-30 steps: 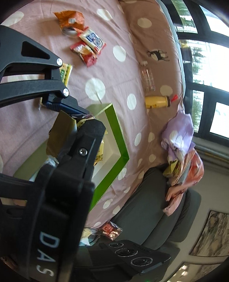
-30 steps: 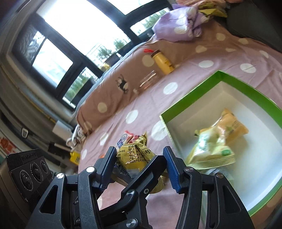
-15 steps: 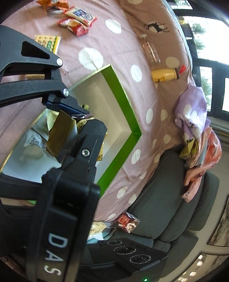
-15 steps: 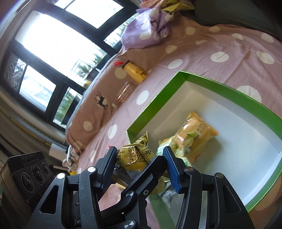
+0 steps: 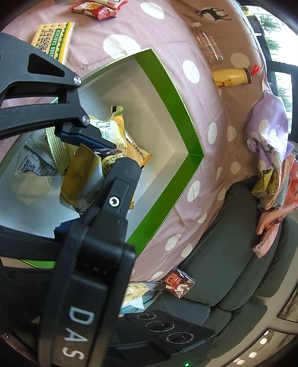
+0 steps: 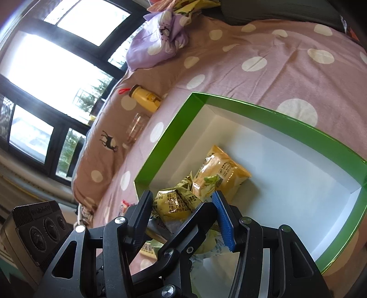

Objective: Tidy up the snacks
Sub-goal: 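Lower the gold packet into the box and open the right gripper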

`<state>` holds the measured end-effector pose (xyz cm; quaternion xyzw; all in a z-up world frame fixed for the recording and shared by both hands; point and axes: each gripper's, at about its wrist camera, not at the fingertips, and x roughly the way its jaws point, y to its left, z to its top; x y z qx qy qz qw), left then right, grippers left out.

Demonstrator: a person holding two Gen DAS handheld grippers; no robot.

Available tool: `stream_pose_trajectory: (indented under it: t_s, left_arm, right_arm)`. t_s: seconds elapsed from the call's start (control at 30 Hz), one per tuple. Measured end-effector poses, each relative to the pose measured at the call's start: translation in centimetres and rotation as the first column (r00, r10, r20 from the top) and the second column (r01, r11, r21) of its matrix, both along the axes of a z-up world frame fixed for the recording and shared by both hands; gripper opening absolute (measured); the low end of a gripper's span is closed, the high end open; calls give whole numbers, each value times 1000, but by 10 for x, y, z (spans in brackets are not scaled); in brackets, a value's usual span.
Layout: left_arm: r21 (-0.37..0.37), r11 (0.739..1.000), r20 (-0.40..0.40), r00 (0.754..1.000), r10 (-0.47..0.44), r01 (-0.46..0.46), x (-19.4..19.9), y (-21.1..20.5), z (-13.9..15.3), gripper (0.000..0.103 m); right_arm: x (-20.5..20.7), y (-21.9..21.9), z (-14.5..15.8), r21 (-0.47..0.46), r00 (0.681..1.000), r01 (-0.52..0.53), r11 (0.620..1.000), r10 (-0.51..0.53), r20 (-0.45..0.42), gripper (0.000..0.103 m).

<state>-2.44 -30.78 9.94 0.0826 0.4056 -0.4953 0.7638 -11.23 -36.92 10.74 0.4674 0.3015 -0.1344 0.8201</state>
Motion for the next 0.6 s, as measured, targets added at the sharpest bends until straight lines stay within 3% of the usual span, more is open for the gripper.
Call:
stream_pose_trajectory:
  t_s: [0.6]
  left_arm:
    - [48, 999, -49, 999, -6, 9, 4, -20, -16, 54]
  right_arm:
    - [-6, -14, -15, 48, 995, 85, 995, -82, -60, 56]
